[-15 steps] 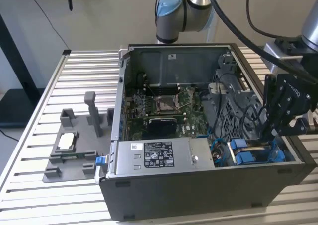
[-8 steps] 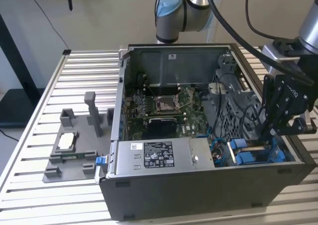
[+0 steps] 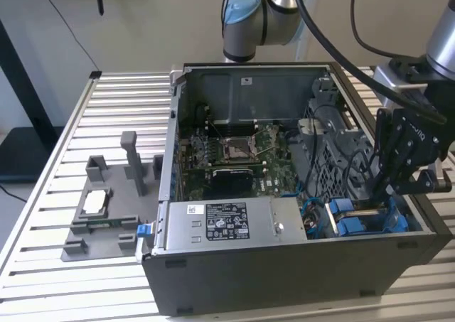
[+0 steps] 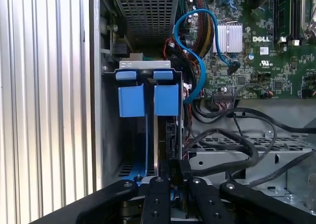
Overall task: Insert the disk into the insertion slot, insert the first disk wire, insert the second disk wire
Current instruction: 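Insert the first disk wire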
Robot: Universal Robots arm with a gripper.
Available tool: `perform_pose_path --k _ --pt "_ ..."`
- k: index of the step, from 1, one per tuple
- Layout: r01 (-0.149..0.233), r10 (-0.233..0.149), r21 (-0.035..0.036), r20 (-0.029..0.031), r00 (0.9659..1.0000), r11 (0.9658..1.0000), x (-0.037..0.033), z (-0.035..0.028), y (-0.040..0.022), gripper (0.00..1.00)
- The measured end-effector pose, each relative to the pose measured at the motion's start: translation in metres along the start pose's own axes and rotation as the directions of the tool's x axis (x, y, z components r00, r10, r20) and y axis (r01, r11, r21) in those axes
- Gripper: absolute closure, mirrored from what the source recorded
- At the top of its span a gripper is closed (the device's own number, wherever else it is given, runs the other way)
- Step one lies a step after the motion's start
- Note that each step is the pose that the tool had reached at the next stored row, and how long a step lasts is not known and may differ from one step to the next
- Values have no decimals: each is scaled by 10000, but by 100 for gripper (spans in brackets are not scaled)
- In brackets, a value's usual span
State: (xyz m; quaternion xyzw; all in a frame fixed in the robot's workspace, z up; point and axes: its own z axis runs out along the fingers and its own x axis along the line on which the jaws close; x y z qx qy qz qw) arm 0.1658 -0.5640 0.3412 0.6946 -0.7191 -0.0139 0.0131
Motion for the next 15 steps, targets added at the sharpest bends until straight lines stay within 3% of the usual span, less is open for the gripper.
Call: perform_pose_path --k 5,15 --pt "0 0 42 1 10000 10000 -8 8 0 81" --pt "-1 1 47 0 10000 10000 -23 25 0 81"
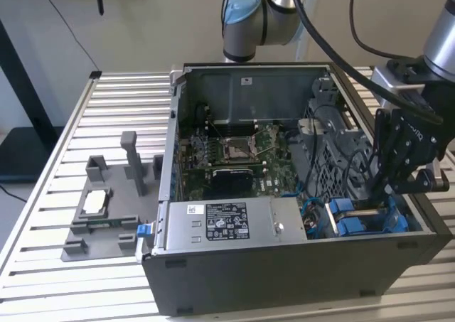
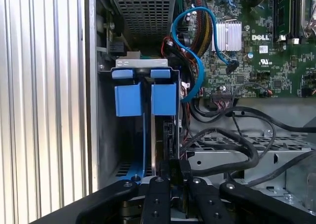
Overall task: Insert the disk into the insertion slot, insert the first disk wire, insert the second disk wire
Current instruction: 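Insert the first disk wire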
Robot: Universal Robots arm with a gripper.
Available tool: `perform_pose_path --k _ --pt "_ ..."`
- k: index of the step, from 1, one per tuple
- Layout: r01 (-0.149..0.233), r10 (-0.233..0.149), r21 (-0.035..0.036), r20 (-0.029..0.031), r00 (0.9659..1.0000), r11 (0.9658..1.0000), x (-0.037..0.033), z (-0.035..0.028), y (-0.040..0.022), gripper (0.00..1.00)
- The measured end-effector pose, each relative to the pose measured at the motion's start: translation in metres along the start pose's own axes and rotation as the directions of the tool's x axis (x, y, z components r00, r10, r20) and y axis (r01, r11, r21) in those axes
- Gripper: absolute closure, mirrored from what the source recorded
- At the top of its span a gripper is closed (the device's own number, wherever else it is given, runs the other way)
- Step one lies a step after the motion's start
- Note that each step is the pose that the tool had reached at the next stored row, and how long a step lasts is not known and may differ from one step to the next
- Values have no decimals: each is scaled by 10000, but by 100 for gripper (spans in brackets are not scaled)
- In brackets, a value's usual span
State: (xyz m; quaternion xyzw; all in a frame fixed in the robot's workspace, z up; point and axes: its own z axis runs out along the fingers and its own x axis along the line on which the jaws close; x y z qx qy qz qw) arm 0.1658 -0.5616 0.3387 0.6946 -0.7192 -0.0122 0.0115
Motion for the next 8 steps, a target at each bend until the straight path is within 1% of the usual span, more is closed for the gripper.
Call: perform_pose_path --k 6,8 --pt "0 0 0 -8 10000 10000 0 50 -2 81" --pt "0 0 1 -7 10000 10000 0 58 -2 81"
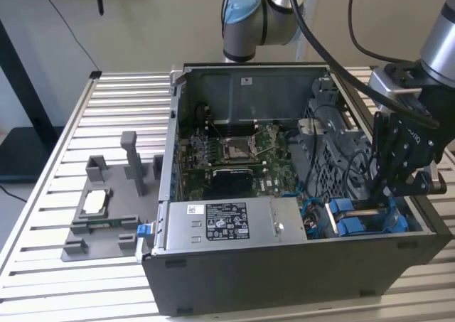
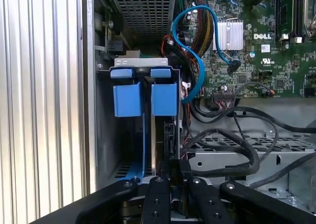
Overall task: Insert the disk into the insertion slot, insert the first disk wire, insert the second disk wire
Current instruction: 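Insert the first disk wire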
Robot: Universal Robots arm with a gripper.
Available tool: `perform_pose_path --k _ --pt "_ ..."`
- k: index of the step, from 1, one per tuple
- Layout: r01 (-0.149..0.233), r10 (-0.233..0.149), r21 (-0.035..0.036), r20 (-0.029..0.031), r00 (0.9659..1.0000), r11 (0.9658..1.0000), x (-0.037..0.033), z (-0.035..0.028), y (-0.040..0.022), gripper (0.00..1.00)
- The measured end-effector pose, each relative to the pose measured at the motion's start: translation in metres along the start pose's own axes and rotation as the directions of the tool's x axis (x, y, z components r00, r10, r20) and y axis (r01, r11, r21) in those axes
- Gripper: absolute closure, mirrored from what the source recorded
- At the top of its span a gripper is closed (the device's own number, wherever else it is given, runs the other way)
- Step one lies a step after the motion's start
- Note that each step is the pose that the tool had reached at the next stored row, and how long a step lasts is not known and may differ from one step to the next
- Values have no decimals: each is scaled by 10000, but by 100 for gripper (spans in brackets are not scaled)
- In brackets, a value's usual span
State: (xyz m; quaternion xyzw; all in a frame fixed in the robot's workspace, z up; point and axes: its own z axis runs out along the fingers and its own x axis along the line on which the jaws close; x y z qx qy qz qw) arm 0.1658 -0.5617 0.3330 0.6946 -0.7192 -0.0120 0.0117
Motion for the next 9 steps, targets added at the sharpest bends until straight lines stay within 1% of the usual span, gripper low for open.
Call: perform_pose_path --k 7,9 --pt "0 0 0 7 10000 10000 0 6 0 81" --pt "1 -1 -1 25 10000 10000 -1 14 0 80"
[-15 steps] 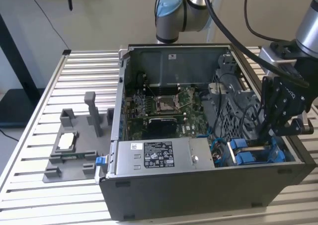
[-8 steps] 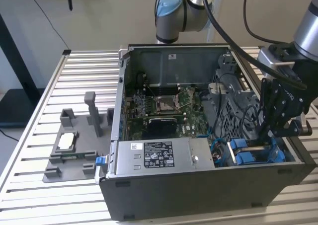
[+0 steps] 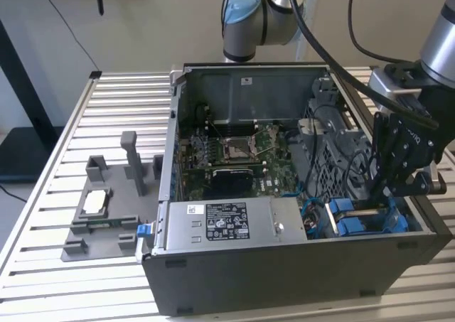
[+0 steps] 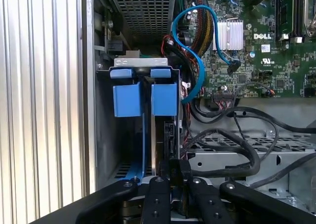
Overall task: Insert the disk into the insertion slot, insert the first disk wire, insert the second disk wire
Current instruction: 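Insert the first disk wire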
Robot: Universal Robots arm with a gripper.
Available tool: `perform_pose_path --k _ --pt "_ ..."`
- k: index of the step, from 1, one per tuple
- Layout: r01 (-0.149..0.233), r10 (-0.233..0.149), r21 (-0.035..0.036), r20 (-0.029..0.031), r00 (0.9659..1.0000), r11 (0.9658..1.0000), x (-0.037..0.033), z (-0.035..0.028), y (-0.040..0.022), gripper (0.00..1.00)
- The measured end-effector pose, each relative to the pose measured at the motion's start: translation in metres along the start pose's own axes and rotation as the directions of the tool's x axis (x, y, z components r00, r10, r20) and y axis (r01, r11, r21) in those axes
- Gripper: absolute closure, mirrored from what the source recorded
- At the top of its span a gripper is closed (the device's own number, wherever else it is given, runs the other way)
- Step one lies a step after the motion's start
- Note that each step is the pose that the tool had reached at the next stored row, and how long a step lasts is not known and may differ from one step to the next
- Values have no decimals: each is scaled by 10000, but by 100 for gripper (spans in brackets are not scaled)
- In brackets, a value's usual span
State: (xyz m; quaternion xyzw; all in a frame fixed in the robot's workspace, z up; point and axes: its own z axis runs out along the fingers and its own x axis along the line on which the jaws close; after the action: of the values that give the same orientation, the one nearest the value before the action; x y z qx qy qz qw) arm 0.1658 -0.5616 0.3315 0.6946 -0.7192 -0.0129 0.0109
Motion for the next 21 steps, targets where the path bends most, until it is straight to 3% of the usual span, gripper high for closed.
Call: perform_pose_path --k 1,2,6,16,21 --pt "2 -2 0 3 10000 10000 0 2 -1 80" --pt "2 -2 0 -3 10000 10000 0 0 -1 73" --pt "-1 1 0 -15 10000 10000 1 -68 2 73" --pt "0 0 1 -16 10000 10000 -2 -374 12 73" --pt "0 0 1 -16 10000 10000 -5 -565 19 73"
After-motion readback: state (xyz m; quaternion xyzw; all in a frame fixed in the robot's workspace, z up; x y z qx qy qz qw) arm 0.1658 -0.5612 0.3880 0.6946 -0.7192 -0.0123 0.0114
